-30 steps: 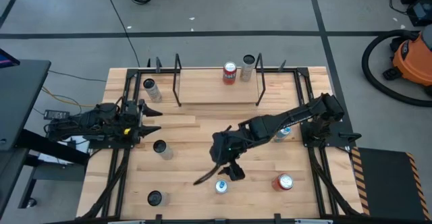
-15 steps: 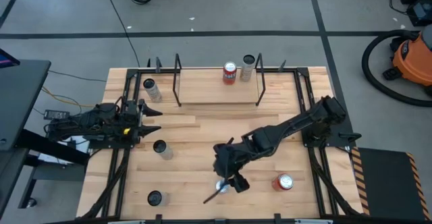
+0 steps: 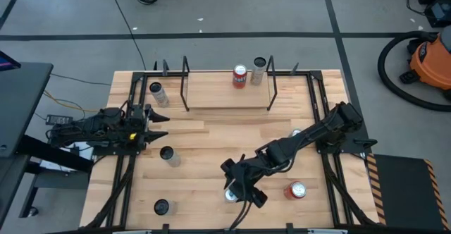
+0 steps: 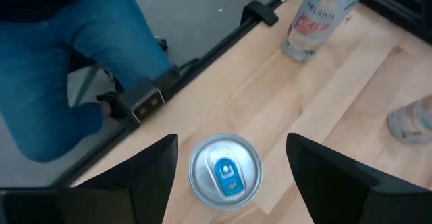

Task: Place canned beverage on shelf
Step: Put the bottom blue soda can on the shelf

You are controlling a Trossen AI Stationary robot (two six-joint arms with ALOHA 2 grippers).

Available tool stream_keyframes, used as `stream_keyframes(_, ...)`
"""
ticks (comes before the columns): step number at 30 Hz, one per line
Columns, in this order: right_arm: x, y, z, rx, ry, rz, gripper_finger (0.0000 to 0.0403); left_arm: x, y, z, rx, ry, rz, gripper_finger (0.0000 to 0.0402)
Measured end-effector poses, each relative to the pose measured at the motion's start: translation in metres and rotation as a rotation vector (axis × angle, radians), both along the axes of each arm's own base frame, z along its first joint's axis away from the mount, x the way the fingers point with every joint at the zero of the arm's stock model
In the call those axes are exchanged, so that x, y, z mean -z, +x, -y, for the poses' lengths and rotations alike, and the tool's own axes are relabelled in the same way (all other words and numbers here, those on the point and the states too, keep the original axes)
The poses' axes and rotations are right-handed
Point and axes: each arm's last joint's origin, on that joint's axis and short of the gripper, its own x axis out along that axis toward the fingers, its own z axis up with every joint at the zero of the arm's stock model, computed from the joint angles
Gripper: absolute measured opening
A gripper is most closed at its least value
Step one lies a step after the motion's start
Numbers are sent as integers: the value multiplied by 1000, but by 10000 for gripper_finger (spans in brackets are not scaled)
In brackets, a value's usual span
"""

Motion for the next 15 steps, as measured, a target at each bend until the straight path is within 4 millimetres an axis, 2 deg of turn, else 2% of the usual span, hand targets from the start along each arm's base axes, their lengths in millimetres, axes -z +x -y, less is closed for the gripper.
stream_keyframes(4,16,1,2,-14,-31,31,276,0,0,0,0,-2,0,309)
stream_keyframes(15,32,-1,2,-20,0,37,268,1,0,0,0,1,-9,309)
